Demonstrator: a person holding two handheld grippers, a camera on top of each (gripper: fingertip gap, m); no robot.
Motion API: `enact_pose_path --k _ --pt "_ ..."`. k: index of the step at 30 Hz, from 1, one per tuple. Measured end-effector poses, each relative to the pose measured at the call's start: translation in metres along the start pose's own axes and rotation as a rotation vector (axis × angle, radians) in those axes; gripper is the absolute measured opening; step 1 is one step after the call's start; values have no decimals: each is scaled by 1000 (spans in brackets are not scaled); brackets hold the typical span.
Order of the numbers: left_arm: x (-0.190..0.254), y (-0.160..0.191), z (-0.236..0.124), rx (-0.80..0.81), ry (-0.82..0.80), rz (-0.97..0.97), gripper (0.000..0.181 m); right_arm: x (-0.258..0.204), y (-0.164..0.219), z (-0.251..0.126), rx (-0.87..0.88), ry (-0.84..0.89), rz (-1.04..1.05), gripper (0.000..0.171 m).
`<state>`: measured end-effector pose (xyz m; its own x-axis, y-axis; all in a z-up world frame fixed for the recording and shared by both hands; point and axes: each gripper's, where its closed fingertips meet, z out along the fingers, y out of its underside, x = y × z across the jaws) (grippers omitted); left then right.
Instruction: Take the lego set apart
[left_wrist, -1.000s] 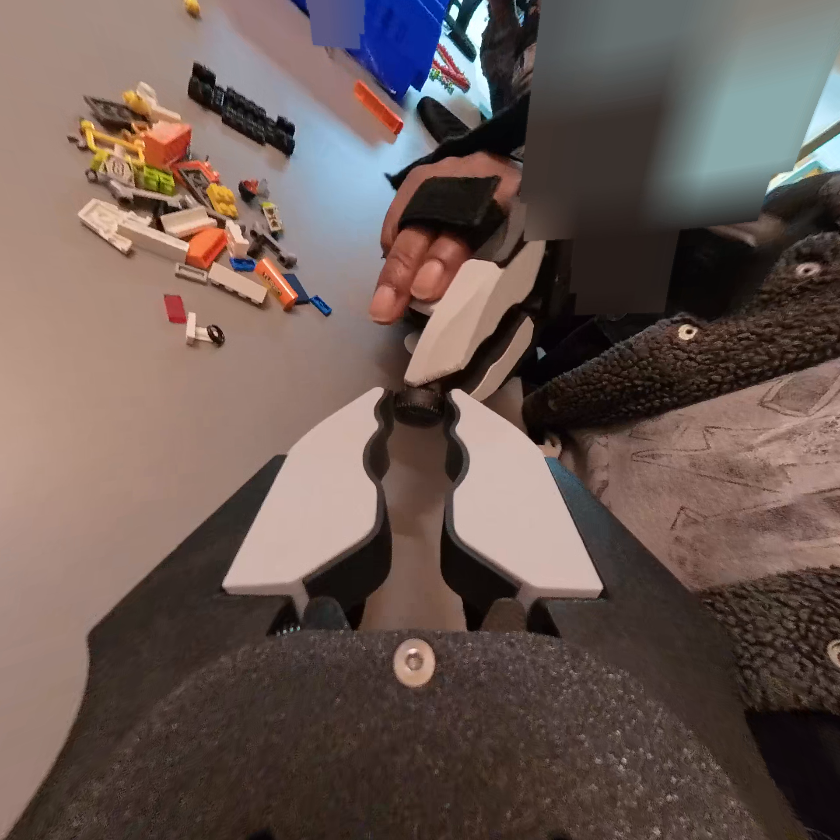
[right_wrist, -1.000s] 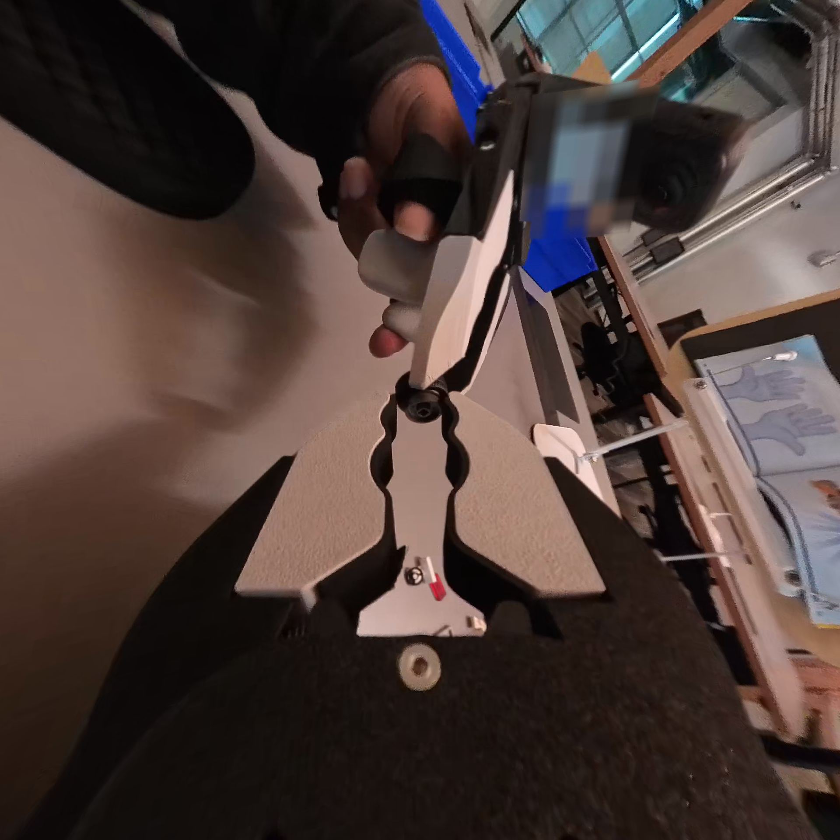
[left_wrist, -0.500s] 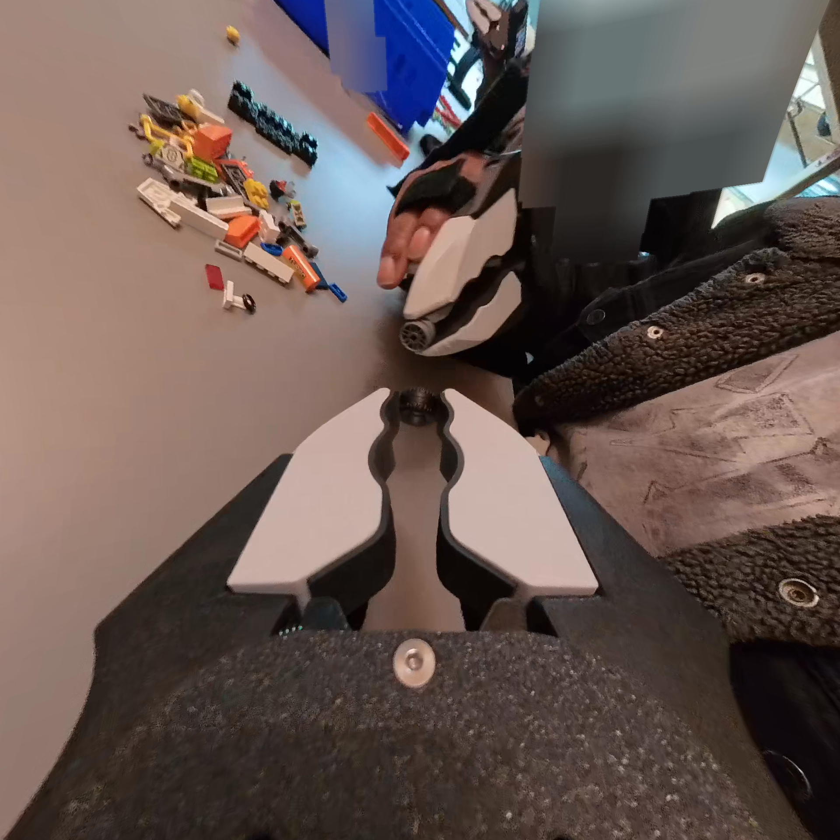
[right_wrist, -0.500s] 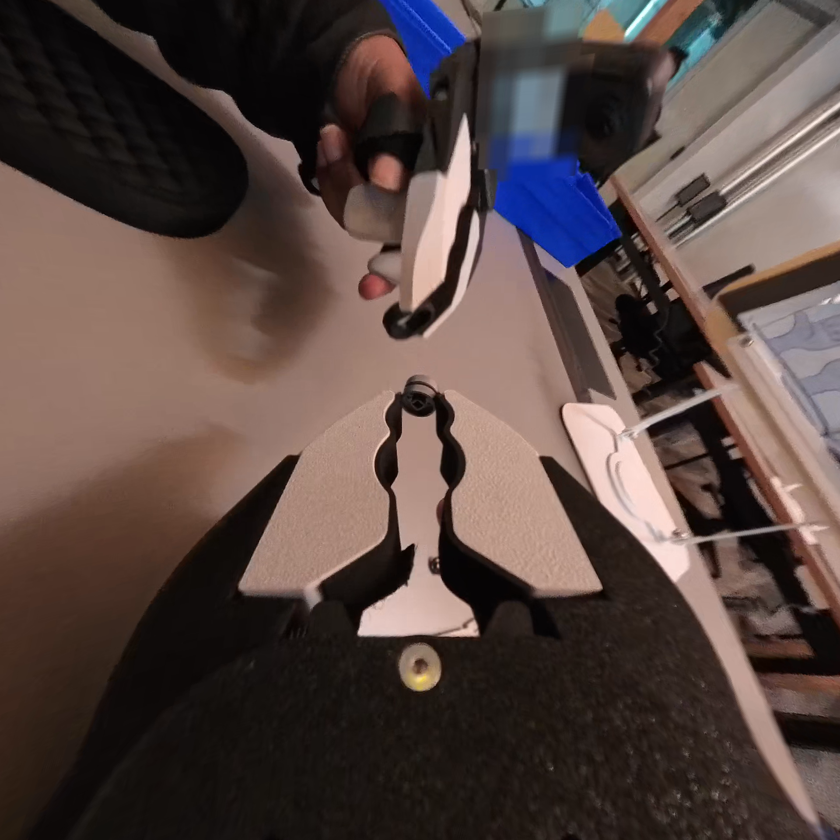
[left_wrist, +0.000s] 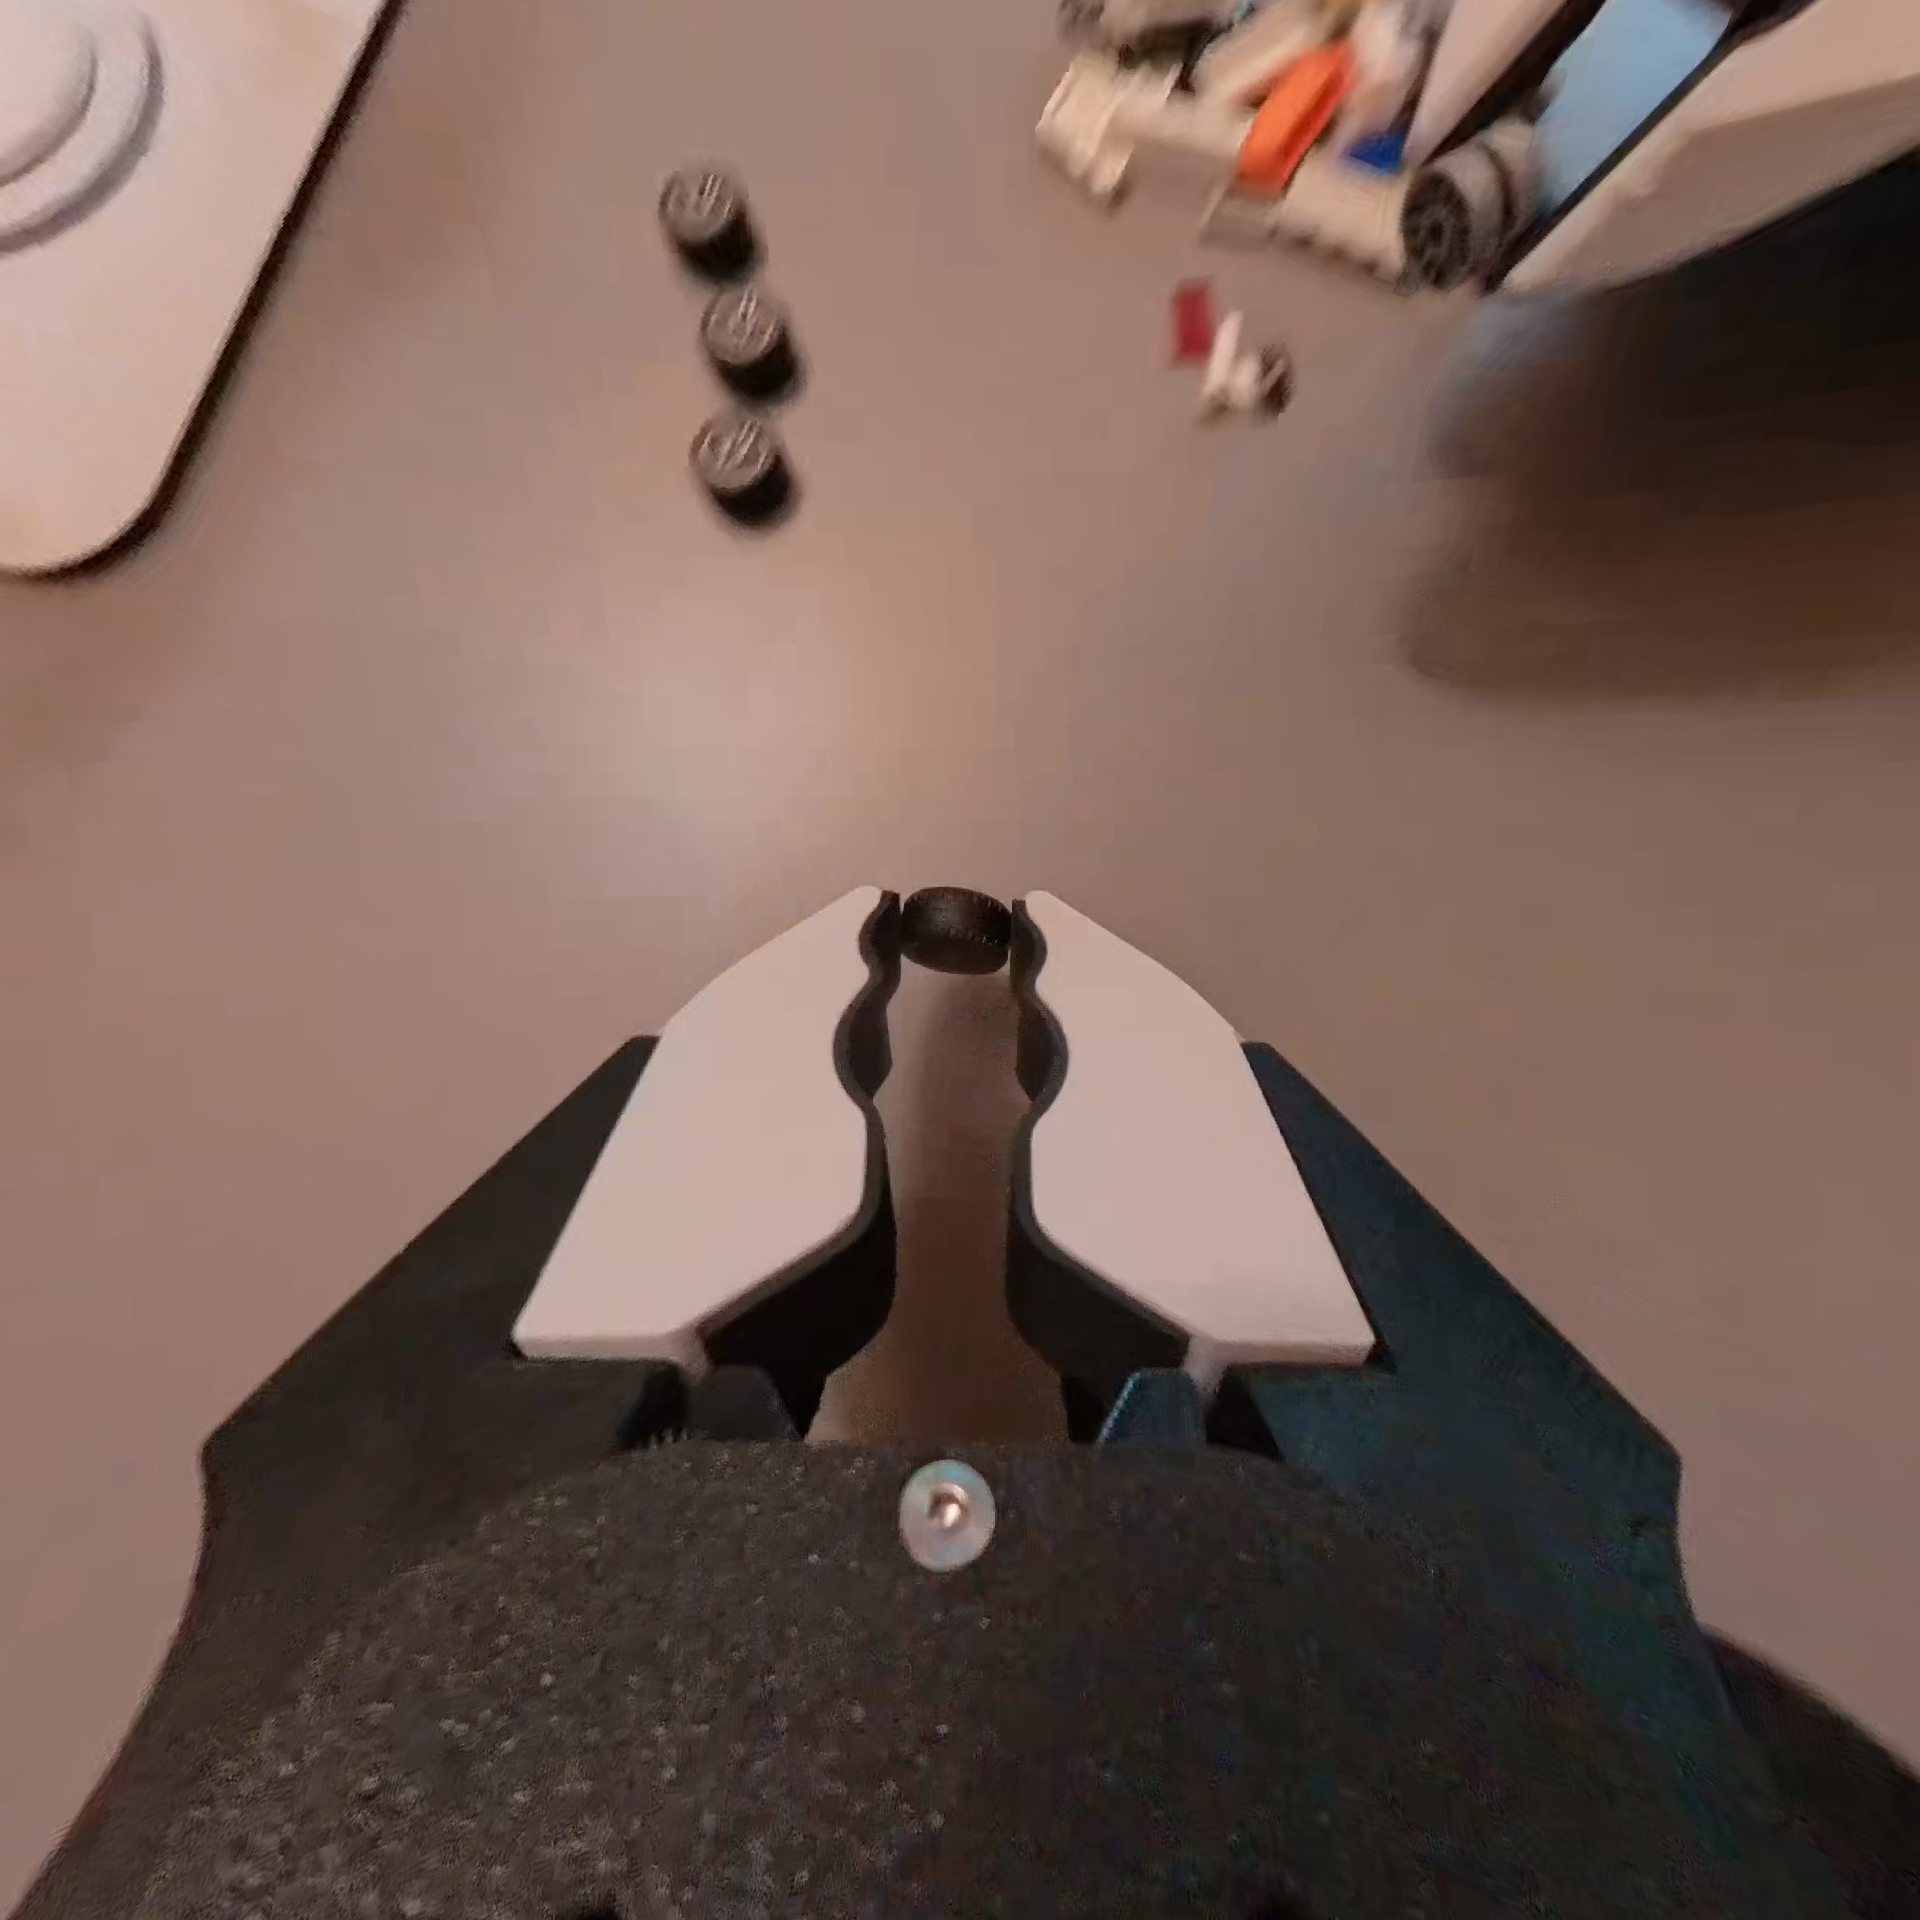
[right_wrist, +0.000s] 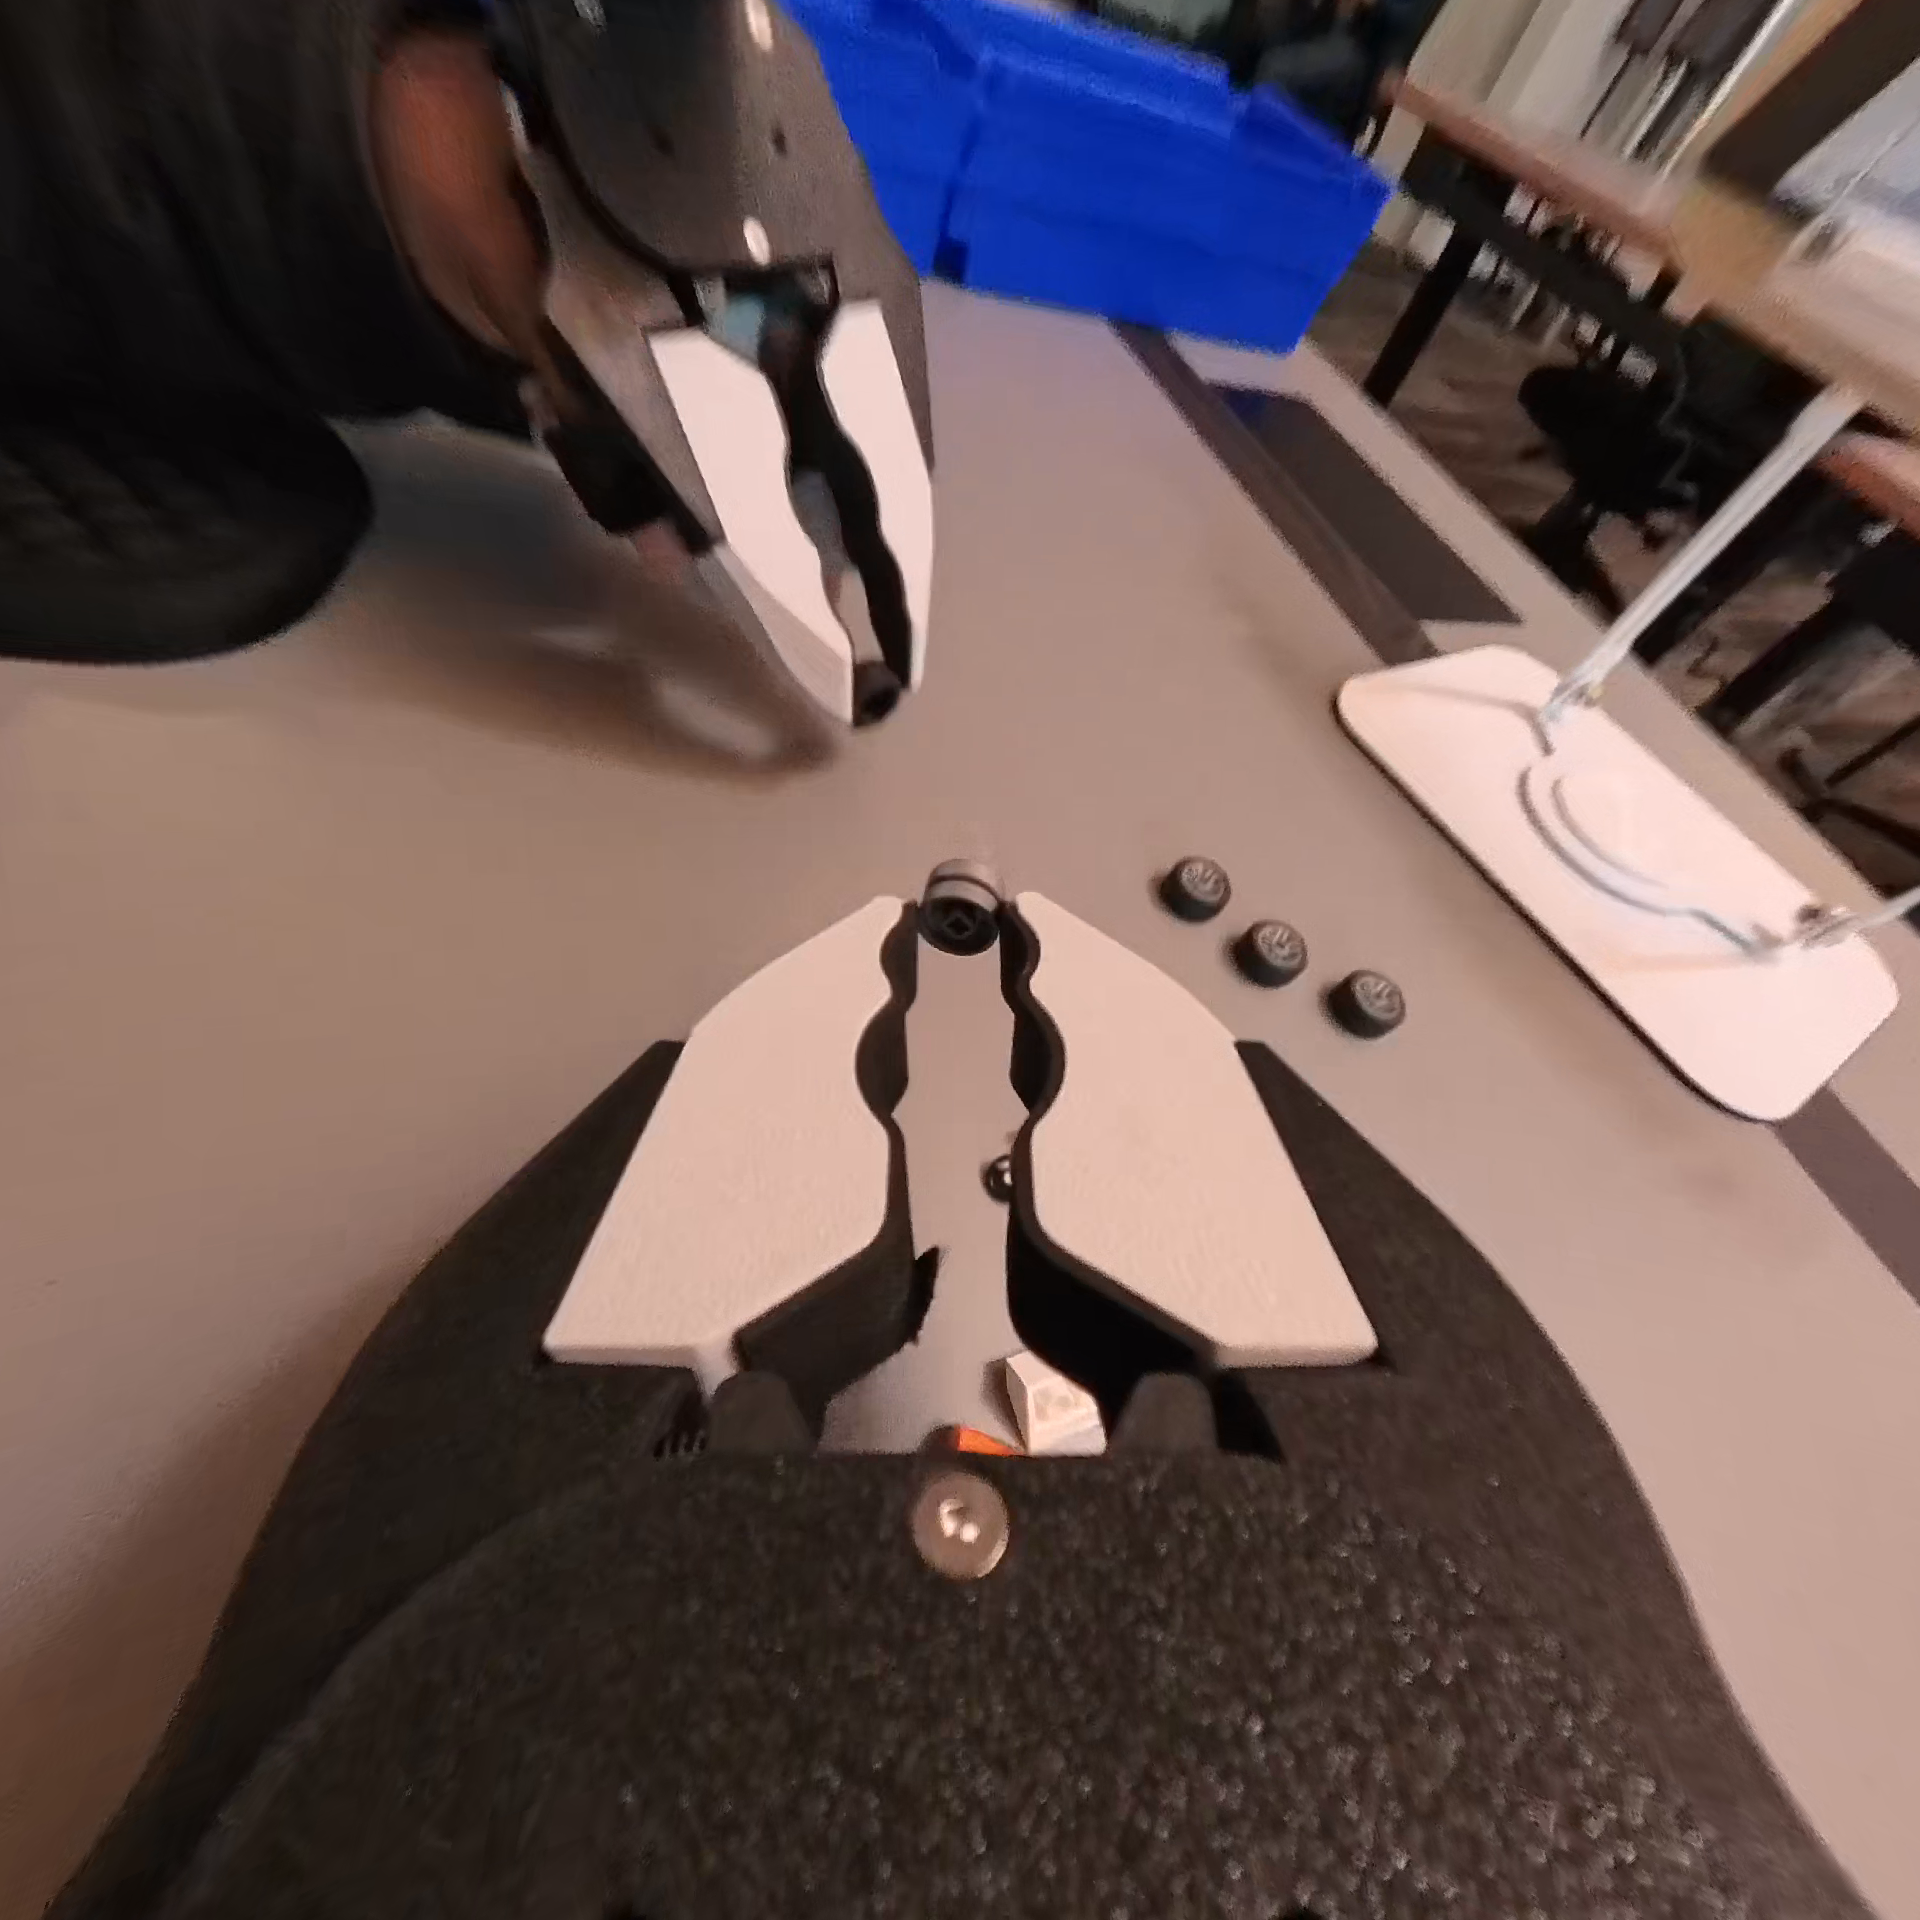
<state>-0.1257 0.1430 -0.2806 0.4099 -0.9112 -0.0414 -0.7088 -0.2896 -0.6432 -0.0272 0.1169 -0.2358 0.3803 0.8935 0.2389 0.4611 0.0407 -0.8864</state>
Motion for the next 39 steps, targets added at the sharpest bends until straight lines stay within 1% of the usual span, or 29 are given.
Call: enact_pose_path --k 2,5,8,11,13,15,17,19,21,24,26,29,33,37,38,39 --pt "-10 14 -6 -65 -12 15 20 -1 9 14 -86 -11 -9 15" --pt "-28 26 -14 -123 -11 6 20 -4 16 40 -213 -66 -28 15" --pt "-43 35 -20 -185 -7 15 20 -7 8 71 -275 -132 -71 15" --pt "-46 33 -19 -153 66 -36 20 -5 -2 102 -306 -175 -100 15" --pt "-46 30 -18 -112 97 -61 20 -3 -1 119 -330 -201 -99 15" --pt "-47 28 -20 -65 106 -85 20 -1 5 130 -356 -213 -90 15" --pt "-45 25 -25 -5 124 -106 22 -3 11 132 -365 -224 -75 15" --pt "-43 23 -31 53 151 -133 23 -4 15 129 -362 -221 -80 17" --pt "-43 22 -34 95 167 -164 25 -4 17 122 -377 -214 -95 23" --pt "-50 26 -39 105 122 -169 25 -5 15 108 -383 -205 -111 33" --pt "-51 29 -42 107 106 -170 25 -6 10 94 -360 -202 -105 35" --pt "-41 28 -40 110 122 -154 25 -6 5 67 -329 -174 -88 35" --pt "-18 17 -17 86 156 -96 26 -6 7 24 -299 -106 -43 34" --pt "-10 4 20 -5 107 -52 30 -8 15 -13 -260 -54 62 30" --pt "-7 2 28 -28 116 -49 31 -8 17 -19 -250 -37 84 29" --pt "-5 -1 34 -44 122 -43 26 -8 19 -25 -240 -18 101 28"
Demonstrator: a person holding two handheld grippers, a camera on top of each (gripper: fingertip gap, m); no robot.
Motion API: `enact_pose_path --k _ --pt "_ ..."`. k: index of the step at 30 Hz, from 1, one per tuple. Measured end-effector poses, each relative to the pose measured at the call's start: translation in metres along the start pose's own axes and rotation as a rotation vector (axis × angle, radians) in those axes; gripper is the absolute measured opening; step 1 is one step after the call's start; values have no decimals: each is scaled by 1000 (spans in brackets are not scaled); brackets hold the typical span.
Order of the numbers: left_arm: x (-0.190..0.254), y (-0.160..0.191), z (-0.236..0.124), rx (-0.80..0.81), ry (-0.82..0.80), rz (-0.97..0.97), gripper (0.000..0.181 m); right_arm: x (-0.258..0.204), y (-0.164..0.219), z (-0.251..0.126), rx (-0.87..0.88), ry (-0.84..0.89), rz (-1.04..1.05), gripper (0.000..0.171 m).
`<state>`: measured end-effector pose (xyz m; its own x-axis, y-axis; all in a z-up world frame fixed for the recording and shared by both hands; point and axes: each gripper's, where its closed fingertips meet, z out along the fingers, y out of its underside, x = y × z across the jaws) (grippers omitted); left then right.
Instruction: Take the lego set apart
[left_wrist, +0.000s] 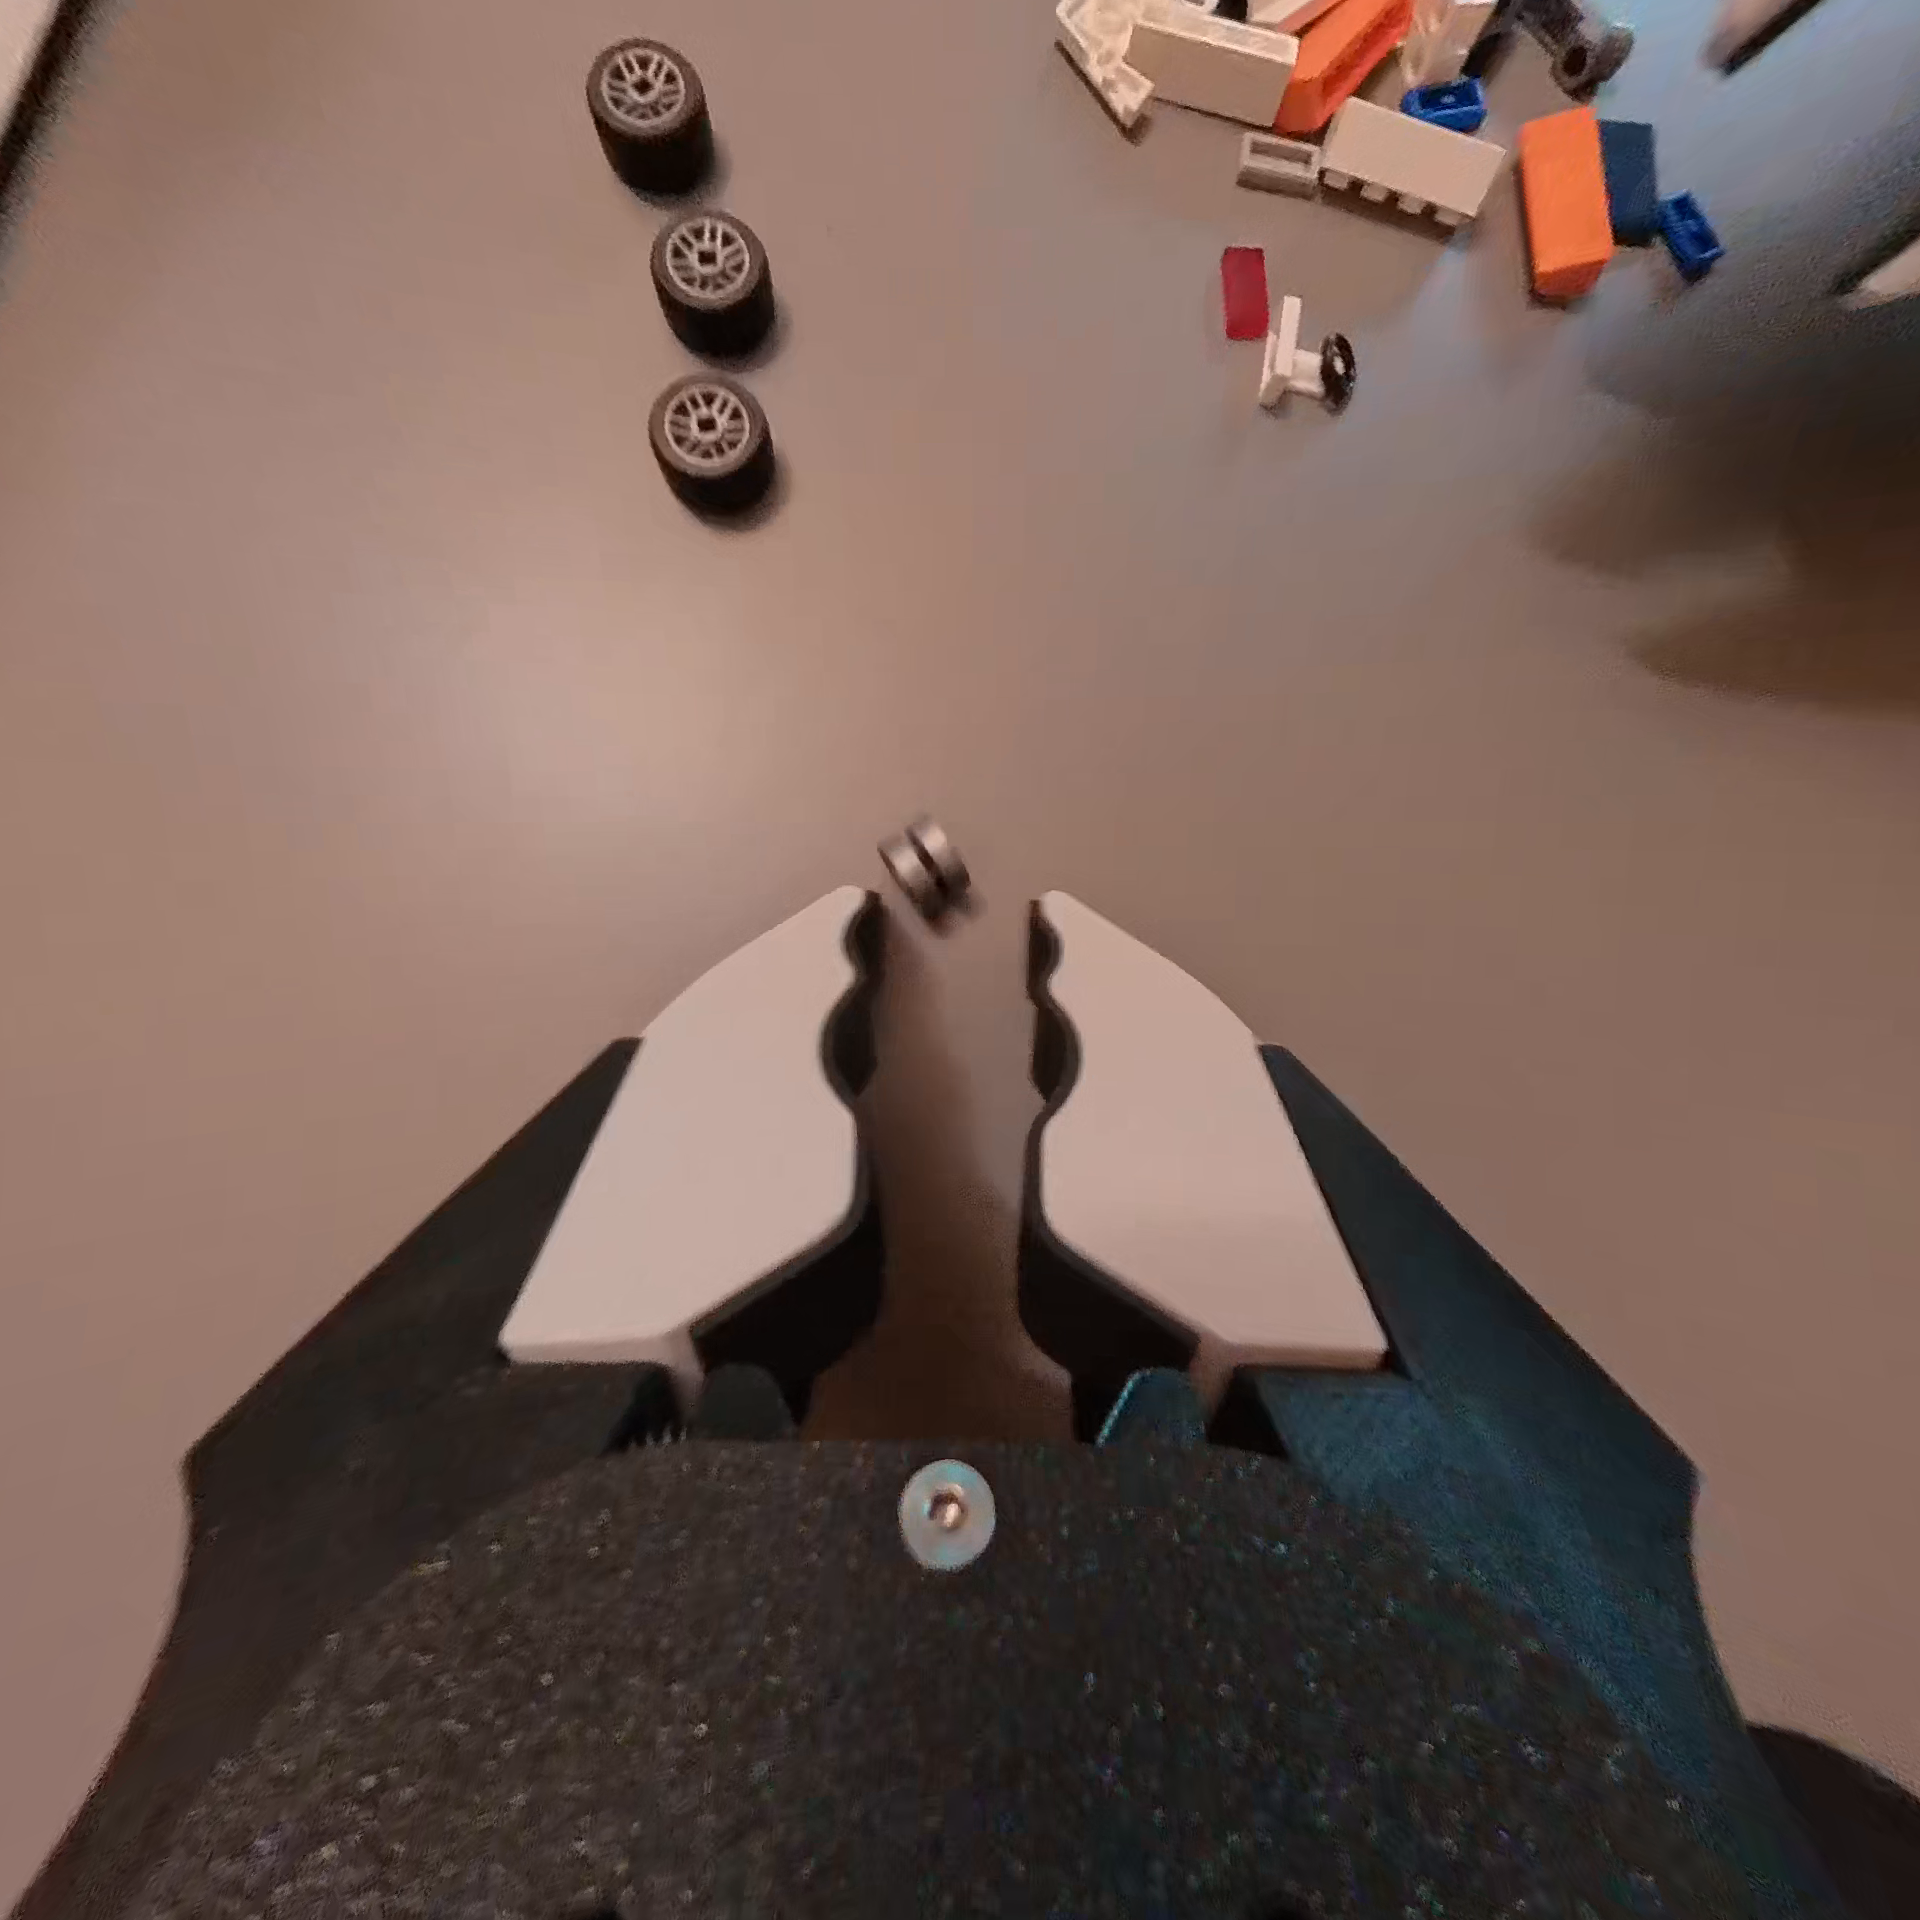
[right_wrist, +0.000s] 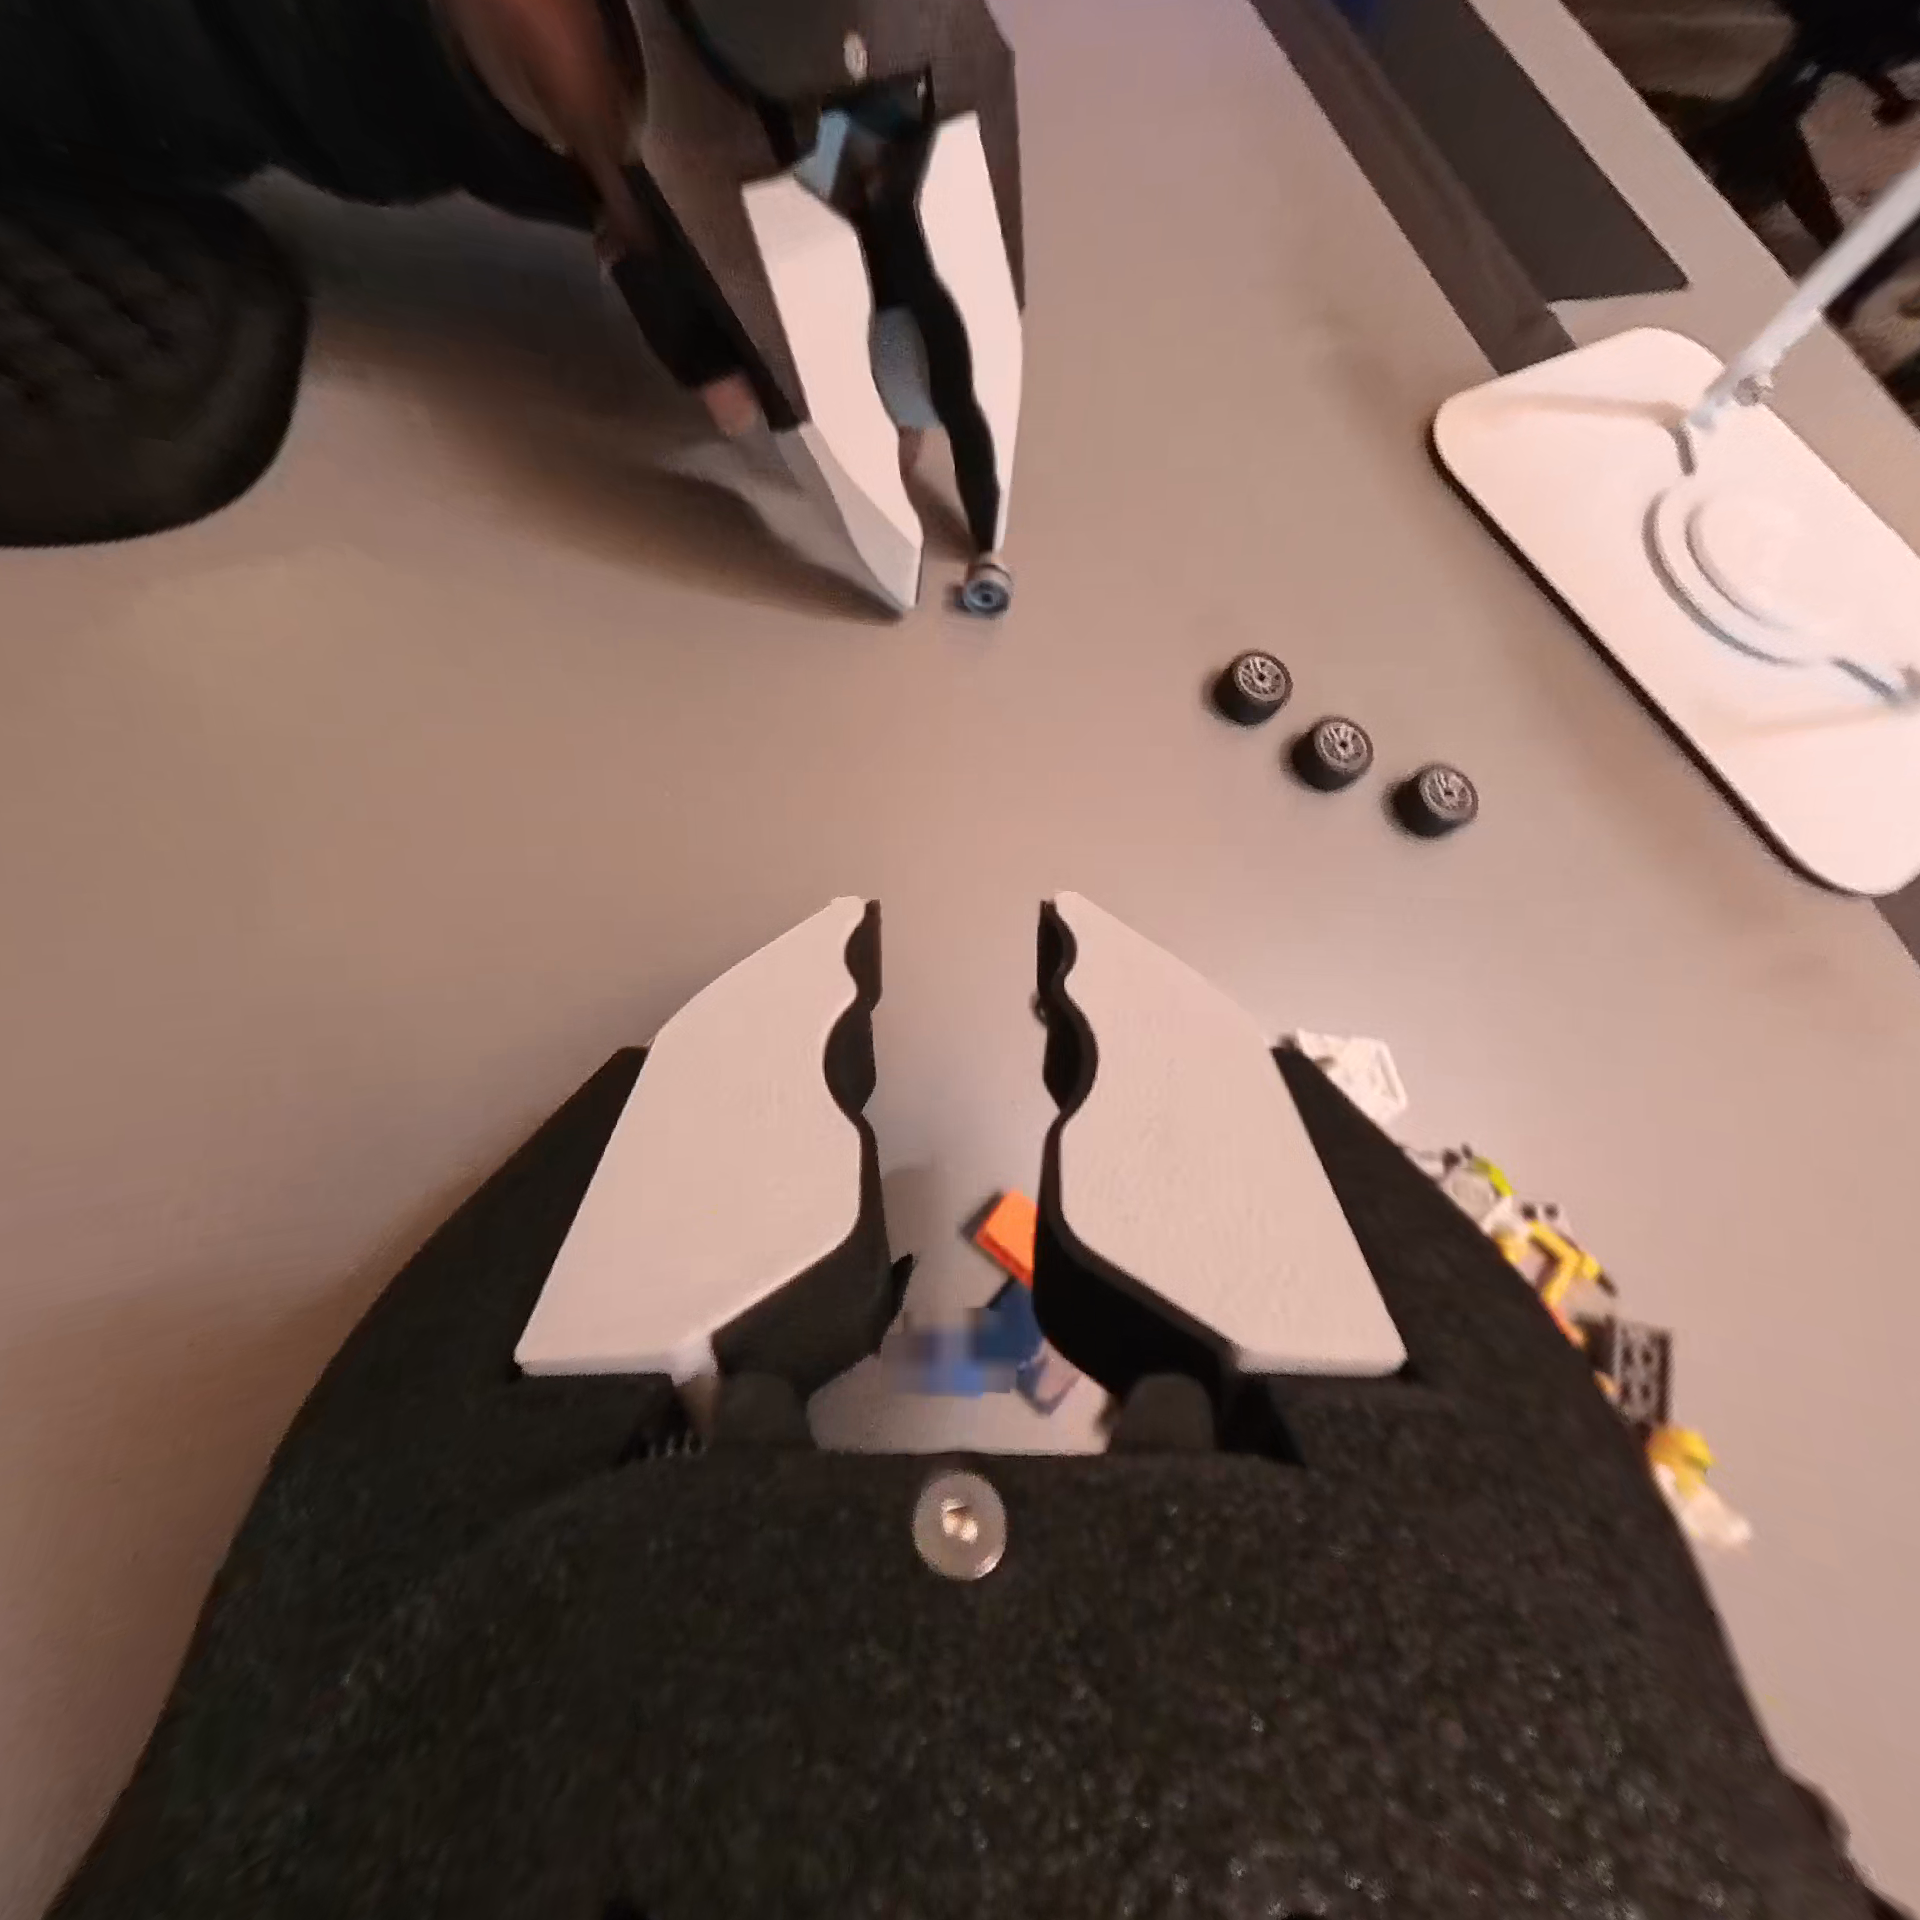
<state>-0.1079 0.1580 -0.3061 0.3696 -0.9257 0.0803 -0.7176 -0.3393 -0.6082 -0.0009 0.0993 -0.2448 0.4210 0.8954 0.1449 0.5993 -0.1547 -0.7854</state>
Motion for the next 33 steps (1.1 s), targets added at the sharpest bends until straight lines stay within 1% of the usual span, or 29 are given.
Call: enact_pose_path --k 1,2,4,6,7,8,9,11,12,15,16,18,19,20,21,23,24,27,29,32,33 --pt "-3 -3 1 -12 -27 21 10 0 3 -5 10 15 15 28" --pt "-5 -4 0 -24 -54 59 0 0 6 -9 20 27 27 27" --pt "-4 -8 -6 -39 -91 156 0 0 10 -17 43 47 42 27" --pt "-10 -5 -15 -100 -201 297 0 0 14 -22 63 62 56 25" --pt "-14 -3 -20 -145 -261 397 0 1 17 -23 68 68 65 25" --pt "-15 -1 -23 -181 -296 488 0 2 20 -24 72 74 73 24" --pt "-15 -1 -24 -200 -320 531 0 3 22 -24 77 79 82 24" --pt "-14 -3 -19 -209 -303 478 3 6 22 -25 94 84 100 23" --pt "-13 -6 -13 -199 -276 419 13 7 22 -25 100 86 108 23" --pt "-20 -31 6 -83 -202 222 30 12 23 -29 108 114 105 22" --pt "-26 -38 12 -52 -185 153 35 13 23 -30 114 122 105 21" --pt "-38 -46 20 -41 -166 64 44 15 23 -33 128 131 119 20" --pt "-39 -51 23 -22 -147 54 43 16 23 -34 134 135 128 20" --pt "-39 -55 26 -16 -141 70 40 17 23 -35 138 138 133 20" --pt "-42 -54 29 -41 -153 106 32 18 23 -36 141 141 136 19" --pt "-48 -52 32 -88 -208 194 22 19 24 -37 140 147 132 19" --pt "-49 -53 32 -88 -222 225 12 19 24 -37 138 149 128 19" --pt "-50 -52 26 -109 -273 310 9 19 26 -37 129 159 112 19" --pt "-54 -45 13 -164 -340 407 10 19 27 -37 120 163 104 19" --pt "-74 -24 -16 -326 -504 587 10 19 28 -36 113 165 96 19" --pt "-79 -13 -25 -390 -530 632 10 18 28 -36 112 165 94 19"
